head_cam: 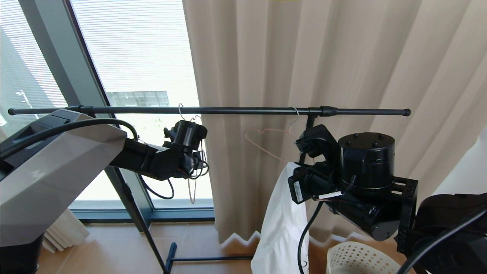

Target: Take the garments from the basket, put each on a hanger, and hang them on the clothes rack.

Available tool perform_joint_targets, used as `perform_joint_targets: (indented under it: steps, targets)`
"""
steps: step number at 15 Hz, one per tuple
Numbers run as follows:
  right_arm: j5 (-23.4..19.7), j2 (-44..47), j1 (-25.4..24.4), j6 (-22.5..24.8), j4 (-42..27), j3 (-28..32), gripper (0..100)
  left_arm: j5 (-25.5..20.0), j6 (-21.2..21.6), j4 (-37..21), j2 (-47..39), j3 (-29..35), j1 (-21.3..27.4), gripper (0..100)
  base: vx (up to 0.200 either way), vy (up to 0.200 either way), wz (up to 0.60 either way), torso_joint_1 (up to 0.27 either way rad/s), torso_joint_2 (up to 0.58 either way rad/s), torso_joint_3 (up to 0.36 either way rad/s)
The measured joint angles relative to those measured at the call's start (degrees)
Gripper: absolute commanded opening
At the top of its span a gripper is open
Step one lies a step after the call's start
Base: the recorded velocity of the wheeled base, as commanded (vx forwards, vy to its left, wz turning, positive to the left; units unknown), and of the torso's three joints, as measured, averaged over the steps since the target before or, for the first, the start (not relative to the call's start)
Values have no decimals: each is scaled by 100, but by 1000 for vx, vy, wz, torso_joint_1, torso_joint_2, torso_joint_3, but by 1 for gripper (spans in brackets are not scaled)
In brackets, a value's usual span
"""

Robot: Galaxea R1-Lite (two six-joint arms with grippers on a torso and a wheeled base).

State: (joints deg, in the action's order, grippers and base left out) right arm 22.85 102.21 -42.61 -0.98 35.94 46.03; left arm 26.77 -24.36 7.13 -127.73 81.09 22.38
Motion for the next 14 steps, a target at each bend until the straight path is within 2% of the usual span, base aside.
perform_joint_targets:
  steps: [4, 9, 11, 14]
  targets:
    - [0, 0, 0, 0, -2, 2, 0, -233, 629, 905, 417, -612, 138, 0, 0, 0, 0, 0, 0, 0]
    - [0, 0, 2, 5, -2, 11, 0, -1158, 1703, 2721, 1128, -2367, 236, 0, 0, 0, 0, 0, 0, 0]
    - [1, 0, 2, 5, -2, 11, 0, -1534, 1881, 3124, 1395, -2906, 241, 0, 0, 0, 0, 0, 0, 0]
    - [0, 0, 0, 2, -2, 11, 0, -1742, 1911, 3437, 1652, -3394, 239, 0, 0, 0, 0, 0, 0, 0]
